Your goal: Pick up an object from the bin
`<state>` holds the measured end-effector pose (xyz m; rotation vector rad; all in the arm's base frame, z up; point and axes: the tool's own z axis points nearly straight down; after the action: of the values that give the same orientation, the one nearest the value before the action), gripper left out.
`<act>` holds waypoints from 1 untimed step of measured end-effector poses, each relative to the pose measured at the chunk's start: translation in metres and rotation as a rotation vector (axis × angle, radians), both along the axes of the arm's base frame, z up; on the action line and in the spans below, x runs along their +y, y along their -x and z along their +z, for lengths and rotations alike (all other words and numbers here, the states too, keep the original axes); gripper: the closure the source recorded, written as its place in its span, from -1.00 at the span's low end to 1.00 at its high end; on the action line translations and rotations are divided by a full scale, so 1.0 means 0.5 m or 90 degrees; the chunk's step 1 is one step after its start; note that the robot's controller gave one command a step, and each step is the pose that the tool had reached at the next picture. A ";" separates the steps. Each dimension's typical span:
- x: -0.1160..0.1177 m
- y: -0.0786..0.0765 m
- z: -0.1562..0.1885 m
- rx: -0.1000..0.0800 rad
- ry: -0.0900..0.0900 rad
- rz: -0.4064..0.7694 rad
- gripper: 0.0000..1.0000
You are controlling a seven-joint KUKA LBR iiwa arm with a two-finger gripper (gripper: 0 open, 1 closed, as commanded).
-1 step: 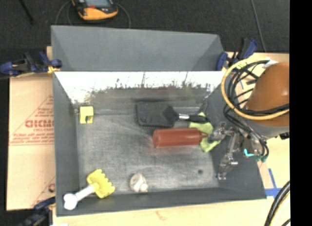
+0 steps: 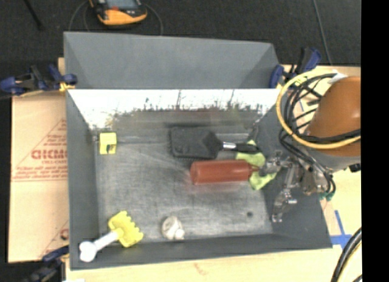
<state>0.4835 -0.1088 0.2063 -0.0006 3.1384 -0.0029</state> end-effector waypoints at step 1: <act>0.039 -0.086 -0.135 -0.004 0.001 0.030 -1.00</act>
Offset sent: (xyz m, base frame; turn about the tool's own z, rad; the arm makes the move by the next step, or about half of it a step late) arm 0.0794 0.0251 -0.0471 -0.1637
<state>0.5265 -0.0895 0.1390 -0.0743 3.1313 -0.0044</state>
